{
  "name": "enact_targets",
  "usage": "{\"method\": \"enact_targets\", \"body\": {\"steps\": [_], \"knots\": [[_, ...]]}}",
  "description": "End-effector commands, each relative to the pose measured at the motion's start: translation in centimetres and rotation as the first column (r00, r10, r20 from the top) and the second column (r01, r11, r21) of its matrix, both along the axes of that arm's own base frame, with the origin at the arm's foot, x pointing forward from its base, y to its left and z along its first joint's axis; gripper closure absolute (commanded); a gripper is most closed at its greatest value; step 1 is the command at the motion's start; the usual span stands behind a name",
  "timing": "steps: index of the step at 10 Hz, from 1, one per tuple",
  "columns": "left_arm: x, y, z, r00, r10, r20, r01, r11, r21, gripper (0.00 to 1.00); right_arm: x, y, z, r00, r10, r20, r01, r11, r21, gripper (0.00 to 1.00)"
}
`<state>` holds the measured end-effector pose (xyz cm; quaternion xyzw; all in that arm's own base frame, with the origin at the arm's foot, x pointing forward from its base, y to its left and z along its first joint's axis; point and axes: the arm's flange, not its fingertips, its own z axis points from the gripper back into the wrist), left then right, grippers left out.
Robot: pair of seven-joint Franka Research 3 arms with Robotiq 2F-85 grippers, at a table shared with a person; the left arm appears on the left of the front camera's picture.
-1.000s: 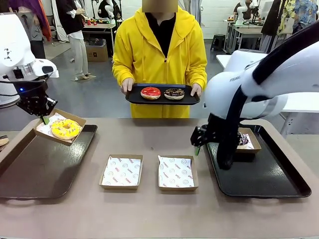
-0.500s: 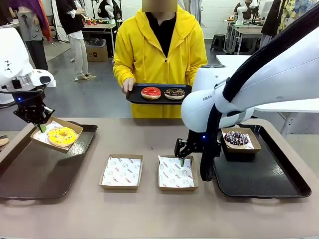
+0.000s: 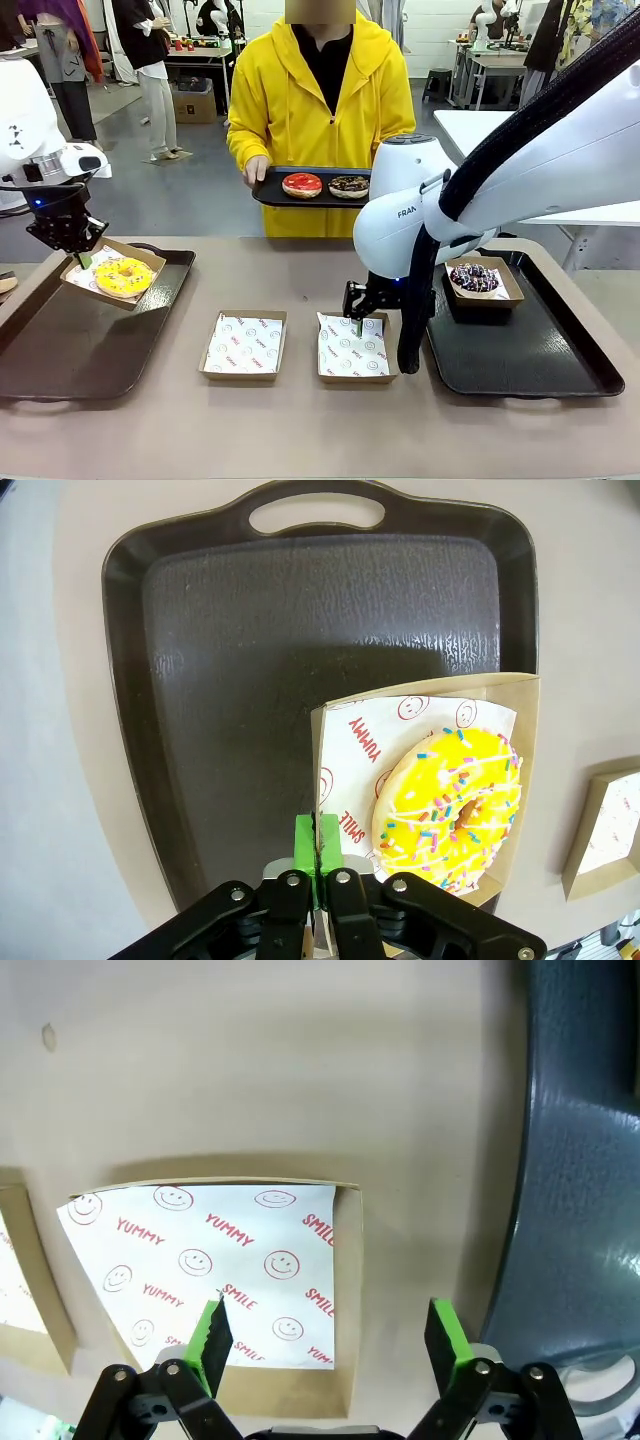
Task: Individually package the donuts and arrange them on the tray.
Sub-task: Place the picked Paper togo box on the Handle tray while simultaneously picking up another Paper togo box from the table with the other hand.
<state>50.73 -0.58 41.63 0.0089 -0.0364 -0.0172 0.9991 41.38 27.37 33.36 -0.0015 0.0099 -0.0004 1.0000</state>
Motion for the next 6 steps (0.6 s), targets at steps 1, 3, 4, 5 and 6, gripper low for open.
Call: {"method": "enact_targets", "body": {"steps": [1, 3, 4, 5, 6], "knots": [[0.1, 0.0, 0.2, 1.000, 0.001, 0.004, -0.001, 1.000, -0.001, 0.99, -0.1, -0.1, 0.0, 0.999, 0.031, -0.016, -0.031, 0.999, 0.009, 0.00], [0.0, 0.0, 0.0, 1.000, -0.001, 0.000, 0.001, 1.000, 0.000, 0.99, -0.3, 0.4, -0.8, 0.999, -0.048, 0.019, 0.049, 0.998, -0.040, 0.00], [0.6, 0.0, -0.4, 1.000, 0.017, -0.016, -0.017, 1.000, -0.010, 0.99, -0.7, 0.4, -1.0, 0.997, -0.077, 0.031, 0.078, 0.996, -0.040, 0.00], [1.1, 0.3, -0.8, 0.999, 0.041, -0.023, -0.041, 0.999, -0.014, 0.99, -1.0, 0.2, -1.1, 0.996, -0.084, 0.043, 0.085, 0.996, -0.027, 0.00], [1.5, 0.5, -1.1, 0.998, 0.048, -0.034, -0.049, 0.998, -0.024, 0.99, -1.4, -0.1, -1.3, 0.994, -0.094, 0.047, 0.095, 0.995, -0.021, 0.00]]}}
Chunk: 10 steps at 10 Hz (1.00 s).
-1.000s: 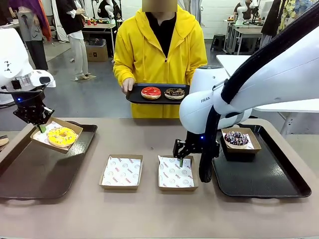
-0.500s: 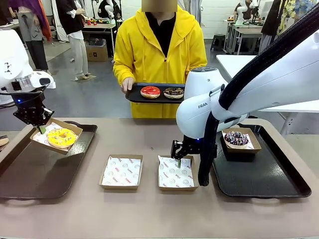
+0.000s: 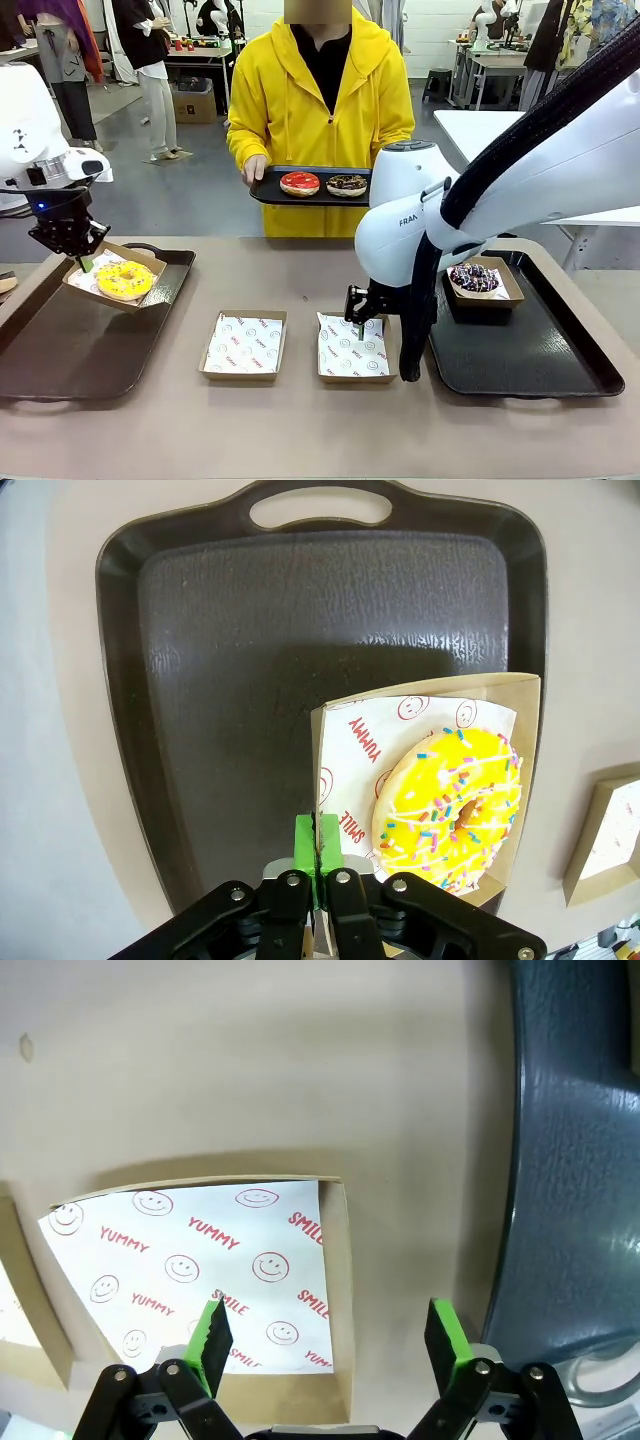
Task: Individually package the donuts and arrange them on the tray.
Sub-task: Place the picked Paper togo box on the Handle tray while simultaneously picking up another Paper togo box from the table with the other hand.
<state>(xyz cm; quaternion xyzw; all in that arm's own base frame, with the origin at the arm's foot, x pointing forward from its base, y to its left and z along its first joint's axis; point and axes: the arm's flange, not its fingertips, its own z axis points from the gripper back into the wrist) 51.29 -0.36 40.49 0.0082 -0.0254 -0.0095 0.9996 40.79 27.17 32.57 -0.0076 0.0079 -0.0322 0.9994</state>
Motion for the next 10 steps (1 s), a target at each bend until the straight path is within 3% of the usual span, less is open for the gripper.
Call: {"method": "enact_targets", "body": {"steps": [1, 5, 10], "knots": [[1.3, 0.6, -0.3, 0.999, 0.048, -0.017, -0.048, 0.999, -0.025, 0.99, -1.2, -0.2, -0.7, 0.998, -0.039, 0.057, 0.039, 0.999, 0.004, 0.00], [3.1, 1.3, -1.7, 0.994, 0.100, -0.045, -0.101, 0.994, -0.034, 0.99, -2.2, -0.6, -1.0, 0.996, -0.021, 0.090, 0.017, 0.999, 0.039, 0.00], [5.8, 2.1, -2.5, 0.997, 0.081, -0.003, -0.081, 0.996, -0.022, 0.99, -2.2, -0.7, -1.1, 0.996, -0.013, 0.084, 0.009, 0.999, 0.048, 0.00]]}}
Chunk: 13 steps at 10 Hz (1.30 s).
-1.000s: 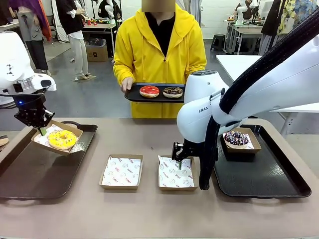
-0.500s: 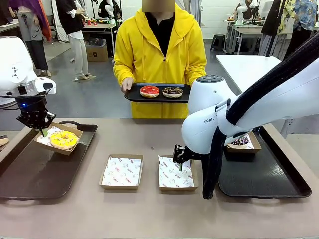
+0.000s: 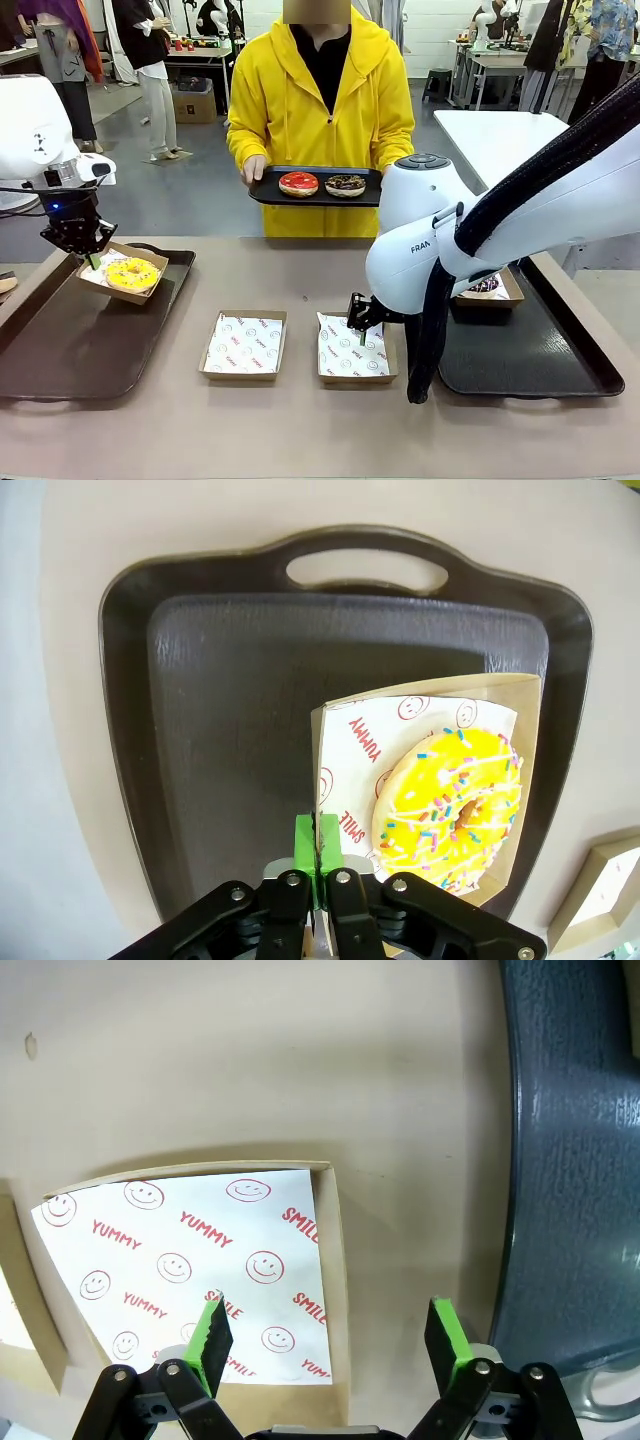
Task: Individually package the donuts and arrange them on the tray.
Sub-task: Place the picked Paper togo box on the Handle tray while simultaneously picking up another Paper togo box from the table with the other hand.
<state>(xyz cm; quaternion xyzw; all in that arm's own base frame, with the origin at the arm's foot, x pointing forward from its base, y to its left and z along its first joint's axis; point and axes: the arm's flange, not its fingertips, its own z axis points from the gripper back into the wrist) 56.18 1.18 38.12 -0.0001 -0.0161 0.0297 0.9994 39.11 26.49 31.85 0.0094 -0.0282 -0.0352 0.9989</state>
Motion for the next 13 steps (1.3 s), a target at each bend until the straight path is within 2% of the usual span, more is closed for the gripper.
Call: {"method": "enact_targets", "body": {"steps": [1, 5, 6, 7, 8, 9, 10, 11, 12, 13], "knots": [[1.4, 0.8, -0.4, 1.000, -0.002, 0.014, 0.002, 1.000, 0.004, 0.99, -0.4, -0.1, -0.4, 1.000, -0.004, 0.008, 0.004, 1.000, 0.017, 0.00], [2.4, 1.1, -1.5, 1.000, 0.009, -0.005, -0.009, 1.000, 0.028, 0.99, -0.3, -0.1, -0.5, 1.000, -0.001, 0.006, 0.001, 1.000, 0.023, 0.00], [2.3, 1.1, -1.5, 1.000, 0.000, 0.014, -0.001, 1.000, 0.025, 0.99, -0.3, -0.2, -0.5, 1.000, 0.006, 0.007, -0.006, 1.000, 0.023, 0.00], [2.2, 1.1, -1.4, 1.000, -0.001, 0.013, 0.001, 1.000, 0.019, 0.40, -0.2, -0.2, -0.5, 1.000, 0.013, 0.008, -0.013, 1.000, 0.027, 0.00], [2.1, 1.2, -1.3, 1.000, -0.002, 0.011, 0.002, 1.000, 0.017, 0.40, -0.3, -0.1, -0.6, 1.000, 0.015, 0.009, -0.016, 1.000, 0.026, 0.54], [2.0, 1.3, -1.3, 1.000, -0.002, 0.009, 0.002, 1.000, 0.017, 0.00, -0.2, -0.2, -0.6, 1.000, 0.010, 0.005, -0.011, 0.999, 0.031, 0.59], [1.9, 1.3, -1.3, 1.000, -0.003, 0.006, 0.003, 1.000, 0.017, 0.37, -0.2, -0.2, -0.7, 1.000, 0.009, 0.004, -0.009, 0.999, 0.033, 1.00], [1.8, 1.3, -1.3, 1.000, -0.005, 0.006, 0.005, 1.000, 0.017, 0.00, -0.3, -0.2, -0.7, 1.000, 0.008, 0.002, -0.008, 0.999, 0.033, 1.00], [1.7, 1.3, -1.2, 1.000, -0.005, 0.007, 0.004, 1.000, 0.015, 0.00, -0.3, -0.1, -0.7, 1.000, 0.006, 0.001, -0.006, 0.999, 0.033, 1.00], [1.7, 1.3, -1.2, 1.000, -0.004, 0.008, 0.004, 1.000, 0.014, 0.00, -0.3, -0.1, -0.7, 1.000, 0.003, 0.000, -0.003, 0.999, 0.034, 0.87]]}}
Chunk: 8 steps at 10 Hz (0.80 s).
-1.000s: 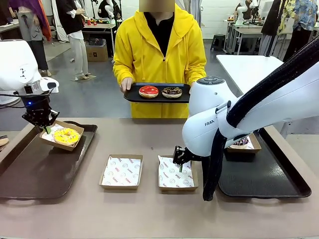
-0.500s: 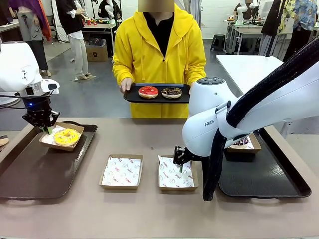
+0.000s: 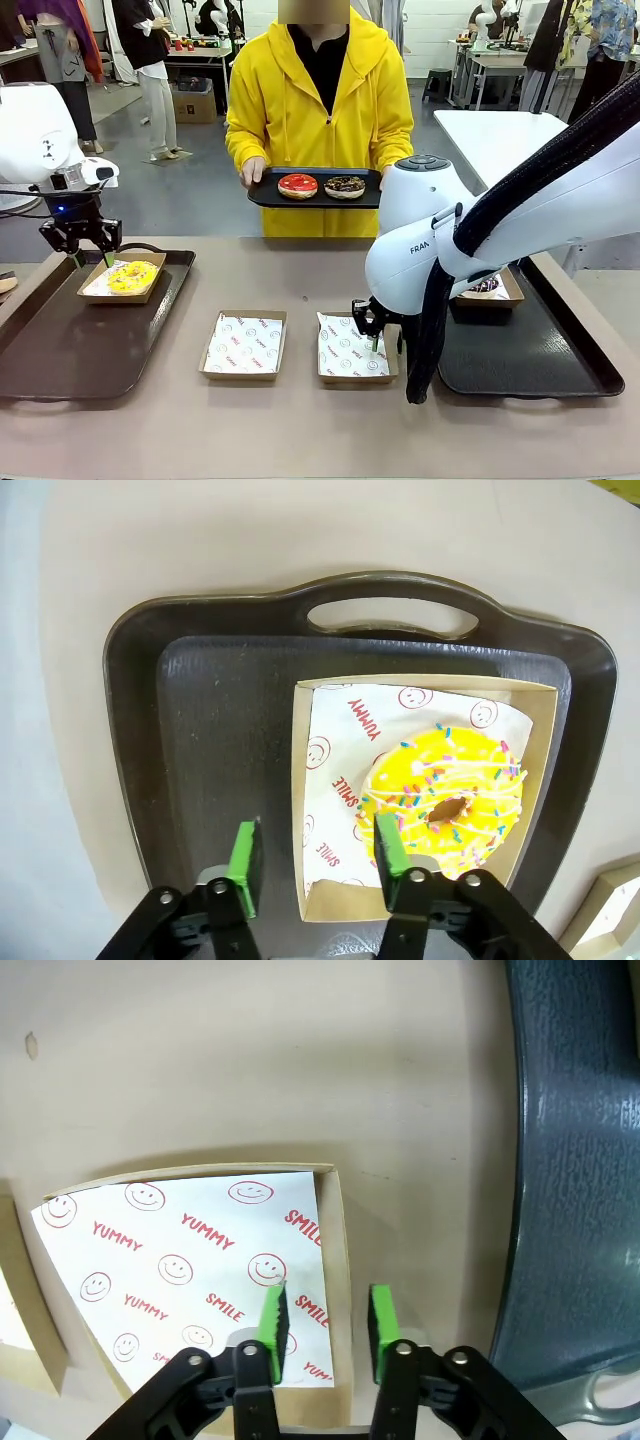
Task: Individually package the donuts and arrange them on the tray.
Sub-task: Place the picked Paper togo box on the Handle tray while simultaneously picking up another Paper togo box from the table with the other hand.
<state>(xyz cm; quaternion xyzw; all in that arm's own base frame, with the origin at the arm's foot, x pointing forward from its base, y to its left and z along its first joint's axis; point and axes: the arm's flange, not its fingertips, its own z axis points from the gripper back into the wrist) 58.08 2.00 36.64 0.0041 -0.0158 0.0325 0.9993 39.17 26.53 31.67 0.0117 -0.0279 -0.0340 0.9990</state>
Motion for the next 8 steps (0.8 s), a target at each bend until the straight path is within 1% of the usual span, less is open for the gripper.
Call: {"method": "enact_targets", "body": {"steps": [1, 2, 3, 4, 5, 6, 8], "knots": [[-0.32, 0.52, 0.35, 1.000, -0.011, 0.009, 0.011, 1.000, 0.004, 0.00, -0.28, -0.15, -0.53, 1.000, -0.005, 0.001, 0.005, 1.000, 0.029, 0.97], [-0.39, 0.51, 0.35, 1.000, -0.012, 0.008, 0.012, 1.000, 0.001, 0.00, -0.26, -0.18, -0.53, 1.000, -0.007, -0.001, 0.007, 1.000, 0.029, 1.00], [-0.45, 0.51, 0.35, 1.000, -0.012, 0.006, 0.012, 1.000, -0.004, 0.00, -0.24, -0.20, -0.52, 1.000, -0.010, -0.001, 0.010, 1.000, 0.029, 1.00], [-0.52, 0.49, 0.42, 1.000, -0.015, 0.005, 0.015, 1.000, -0.008, 0.12, -0.21, -0.19, -0.50, 1.000, -0.012, -0.001, 0.012, 0.999, 0.030, 1.00], [-0.66, 0.46, 0.52, 1.000, -0.015, 0.006, 0.016, 1.000, -0.013, 0.03, -0.20, -0.20, -0.51, 1.000, -0.015, -0.002, 0.015, 0.999, 0.030, 1.00], [-0.71, 0.47, 0.61, 1.000, -0.016, 0.005, 0.016, 1.000, -0.016, 0.00, -0.17, -0.18, -0.51, 1.000, -0.017, -0.002, 0.017, 0.999, 0.031, 1.00], [-0.86, 0.47, 0.68, 1.000, -0.014, 0.006, 0.014, 1.000, -0.019, 0.00, -0.12, -0.22, -0.51, 1.000, -0.021, -0.004, 0.021, 0.999, 0.031, 1.00]]}}
